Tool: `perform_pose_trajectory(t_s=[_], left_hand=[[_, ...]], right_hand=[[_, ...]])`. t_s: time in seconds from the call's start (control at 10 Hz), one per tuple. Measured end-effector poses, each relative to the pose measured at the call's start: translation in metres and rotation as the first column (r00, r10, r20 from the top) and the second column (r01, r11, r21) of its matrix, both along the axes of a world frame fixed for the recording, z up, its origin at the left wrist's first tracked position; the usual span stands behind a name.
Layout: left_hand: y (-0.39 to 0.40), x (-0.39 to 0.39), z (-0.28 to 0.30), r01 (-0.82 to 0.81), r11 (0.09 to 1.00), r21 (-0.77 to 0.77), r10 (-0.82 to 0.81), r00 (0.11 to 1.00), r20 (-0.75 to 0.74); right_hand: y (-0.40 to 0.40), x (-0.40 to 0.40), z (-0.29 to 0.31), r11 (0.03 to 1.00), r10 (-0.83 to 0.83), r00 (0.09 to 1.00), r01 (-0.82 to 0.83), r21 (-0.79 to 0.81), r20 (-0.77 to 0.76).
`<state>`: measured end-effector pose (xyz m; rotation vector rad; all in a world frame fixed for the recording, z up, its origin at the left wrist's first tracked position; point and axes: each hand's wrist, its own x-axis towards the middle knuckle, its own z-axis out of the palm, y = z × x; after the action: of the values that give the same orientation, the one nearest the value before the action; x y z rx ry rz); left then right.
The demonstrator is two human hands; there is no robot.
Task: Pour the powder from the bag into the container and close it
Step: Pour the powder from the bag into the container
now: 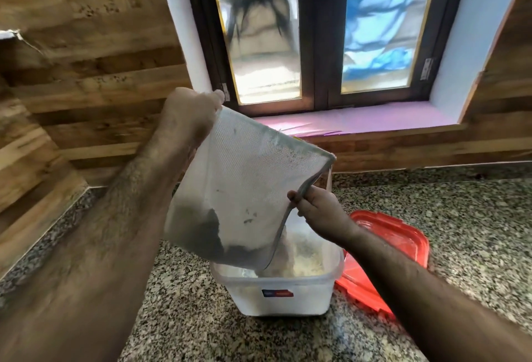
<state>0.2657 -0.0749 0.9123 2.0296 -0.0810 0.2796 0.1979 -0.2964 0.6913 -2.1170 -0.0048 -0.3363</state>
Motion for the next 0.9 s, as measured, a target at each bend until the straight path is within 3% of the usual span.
perform_pose_trajectory(t_s=[0.3, 0.4, 0.5, 0.6, 0.7, 0.8, 0.9], left_hand=[[-0.022, 0.0, -0.003, 0.009, 0.971, 0.24, -0.017, 0.999, 0.029], [-0.033, -0.002, -0.005, -0.014, 0.93, 0.367, -0.01, 0.998, 0.064], [-0.04, -0.004, -0.006, -0.018, 0.879, 0.477, -0.032, 0.995, 0.095], [-0.047, -0.007, -0.01, -0.034, 0.831, 0.555, -0.066, 0.985, 0.16], [-0.054, -0.013, -0.014, -0.052, 0.821, 0.569, -0.073, 0.978, 0.194], [-0.06, -0.018, -0.018, -0.05, 0.8, 0.598, -0.087, 0.976, 0.198], [-0.06, -0.017, -0.024, -0.04, 0.792, 0.609, -0.109, 0.973, 0.206]], right_hand=[[-0.037, -0.022, 0.046, 0.973, -0.224, 0.936, 0.202, -0.107, -0.27], [-0.044, -0.041, 0.079, 0.909, -0.386, 0.882, 0.314, -0.275, -0.27], [-0.037, -0.059, 0.104, 0.818, -0.518, 0.843, 0.438, -0.372, -0.147], [-0.019, -0.058, 0.11, 0.803, -0.475, 0.88, 0.437, -0.405, 0.008], [-0.003, -0.048, 0.114, 0.959, -0.182, 0.983, 0.182, -0.218, 0.018], [0.007, -0.038, 0.118, 0.981, -0.043, 0.996, 0.057, -0.187, 0.077], [0.009, -0.031, 0.115, 0.981, -0.042, 0.994, 0.059, -0.183, 0.099]])
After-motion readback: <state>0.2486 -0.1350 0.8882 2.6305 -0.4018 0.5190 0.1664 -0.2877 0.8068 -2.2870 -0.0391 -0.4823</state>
